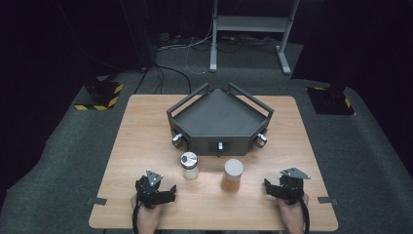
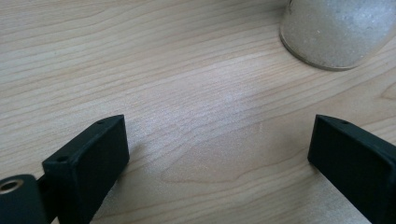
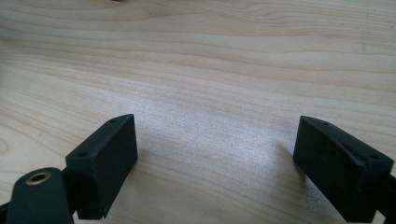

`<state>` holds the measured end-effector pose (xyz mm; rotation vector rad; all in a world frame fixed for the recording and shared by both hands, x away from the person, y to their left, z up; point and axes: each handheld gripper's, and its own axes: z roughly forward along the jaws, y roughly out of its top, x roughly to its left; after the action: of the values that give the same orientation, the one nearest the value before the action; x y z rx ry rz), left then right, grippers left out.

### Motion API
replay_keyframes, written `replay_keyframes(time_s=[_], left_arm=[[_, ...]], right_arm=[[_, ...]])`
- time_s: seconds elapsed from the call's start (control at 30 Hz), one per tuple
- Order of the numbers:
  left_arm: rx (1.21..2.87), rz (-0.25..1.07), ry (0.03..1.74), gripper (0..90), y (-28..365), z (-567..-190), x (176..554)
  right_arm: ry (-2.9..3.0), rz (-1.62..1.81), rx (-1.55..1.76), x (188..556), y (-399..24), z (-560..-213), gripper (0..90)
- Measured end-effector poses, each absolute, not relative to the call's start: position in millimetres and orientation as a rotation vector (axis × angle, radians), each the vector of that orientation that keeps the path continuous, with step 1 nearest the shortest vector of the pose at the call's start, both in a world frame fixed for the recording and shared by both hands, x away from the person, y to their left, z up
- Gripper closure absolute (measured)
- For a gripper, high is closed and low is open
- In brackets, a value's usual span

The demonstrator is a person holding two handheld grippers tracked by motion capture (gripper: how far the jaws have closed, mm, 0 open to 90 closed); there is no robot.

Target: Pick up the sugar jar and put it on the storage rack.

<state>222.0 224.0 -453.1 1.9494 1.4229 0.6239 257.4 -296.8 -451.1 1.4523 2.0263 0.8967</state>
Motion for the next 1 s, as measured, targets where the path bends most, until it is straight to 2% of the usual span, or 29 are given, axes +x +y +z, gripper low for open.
replay_keyframes(time_s=[1.0], left_arm=[[1.953,0.623,1.431,4.0,222.0,-452.4,223.7]], right_arm=[[2.027,0.897,1.451,257.5,-297.0,-451.1,13.8]])
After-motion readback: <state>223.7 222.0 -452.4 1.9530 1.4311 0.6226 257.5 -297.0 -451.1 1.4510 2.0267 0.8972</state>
